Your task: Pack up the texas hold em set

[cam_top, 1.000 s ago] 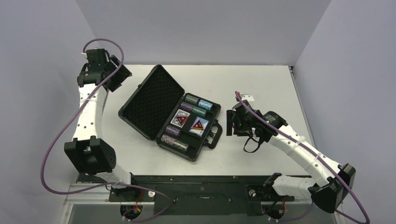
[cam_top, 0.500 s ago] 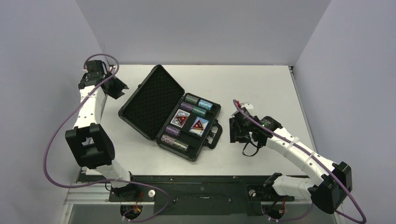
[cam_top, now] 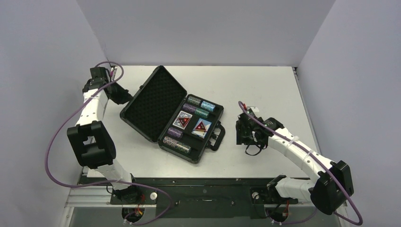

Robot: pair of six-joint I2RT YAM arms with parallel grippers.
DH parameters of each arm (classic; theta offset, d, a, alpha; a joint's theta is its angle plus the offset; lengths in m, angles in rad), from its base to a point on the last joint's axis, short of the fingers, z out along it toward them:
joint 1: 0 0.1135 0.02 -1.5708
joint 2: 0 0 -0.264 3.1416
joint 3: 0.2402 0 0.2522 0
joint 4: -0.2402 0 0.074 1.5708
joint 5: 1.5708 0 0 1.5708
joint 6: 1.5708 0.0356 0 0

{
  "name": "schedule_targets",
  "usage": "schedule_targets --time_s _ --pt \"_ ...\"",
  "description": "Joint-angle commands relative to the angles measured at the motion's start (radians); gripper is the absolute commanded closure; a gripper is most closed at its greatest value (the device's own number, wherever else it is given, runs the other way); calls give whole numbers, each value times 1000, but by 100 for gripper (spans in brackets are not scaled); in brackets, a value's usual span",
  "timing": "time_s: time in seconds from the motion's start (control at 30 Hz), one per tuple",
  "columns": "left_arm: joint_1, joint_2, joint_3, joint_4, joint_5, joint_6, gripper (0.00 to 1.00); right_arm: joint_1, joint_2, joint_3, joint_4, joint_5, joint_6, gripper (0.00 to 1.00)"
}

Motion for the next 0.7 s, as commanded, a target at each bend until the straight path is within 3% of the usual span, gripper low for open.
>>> schedule_targets --time_s 0.0,0.3,0.67 --pt "6 27 2 6 66 46 91 -32 11 -20 50 -19 -23 50" --pt "6 1 -29 0 126 67 93 -68 4 -54 109 -52 -29 50" --pt "-23 -77 -88 9 144 55 93 -72 63 93 128 -203 6 50"
